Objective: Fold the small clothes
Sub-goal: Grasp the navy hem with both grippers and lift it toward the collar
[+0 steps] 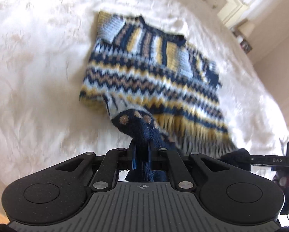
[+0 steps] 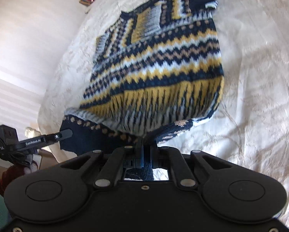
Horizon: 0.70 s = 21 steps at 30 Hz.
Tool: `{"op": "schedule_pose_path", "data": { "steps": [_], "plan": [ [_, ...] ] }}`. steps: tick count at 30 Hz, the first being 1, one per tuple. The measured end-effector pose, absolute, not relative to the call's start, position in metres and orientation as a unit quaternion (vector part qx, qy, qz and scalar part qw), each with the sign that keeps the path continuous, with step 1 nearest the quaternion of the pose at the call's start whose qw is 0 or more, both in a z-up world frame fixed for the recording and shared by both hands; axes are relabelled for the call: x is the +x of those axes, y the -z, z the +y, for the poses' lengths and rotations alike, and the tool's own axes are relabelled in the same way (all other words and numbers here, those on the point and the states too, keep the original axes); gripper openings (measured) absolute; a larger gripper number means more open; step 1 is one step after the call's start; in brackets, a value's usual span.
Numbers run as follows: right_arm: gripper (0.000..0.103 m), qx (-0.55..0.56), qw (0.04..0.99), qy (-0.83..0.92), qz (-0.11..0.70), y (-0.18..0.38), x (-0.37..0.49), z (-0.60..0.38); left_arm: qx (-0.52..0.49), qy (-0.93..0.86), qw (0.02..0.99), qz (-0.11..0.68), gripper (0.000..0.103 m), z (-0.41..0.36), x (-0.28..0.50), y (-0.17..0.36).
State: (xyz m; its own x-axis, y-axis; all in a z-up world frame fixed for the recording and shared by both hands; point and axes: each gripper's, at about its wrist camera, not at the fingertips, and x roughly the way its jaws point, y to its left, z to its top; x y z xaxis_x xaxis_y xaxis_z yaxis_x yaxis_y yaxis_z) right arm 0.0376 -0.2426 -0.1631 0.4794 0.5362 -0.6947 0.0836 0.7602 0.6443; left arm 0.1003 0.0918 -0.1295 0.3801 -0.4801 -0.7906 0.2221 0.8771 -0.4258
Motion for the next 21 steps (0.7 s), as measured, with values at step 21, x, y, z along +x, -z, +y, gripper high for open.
{"op": "schedule_pose_path", "data": {
  "steps": [21],
  "plan": [
    [0.013,0.333,0.876,-0.086,0.338,0.106,0.254,-0.29,-0.162,0.21,0.881,0.392,0.01,0.055,0.305,0.091]
  ]
}}
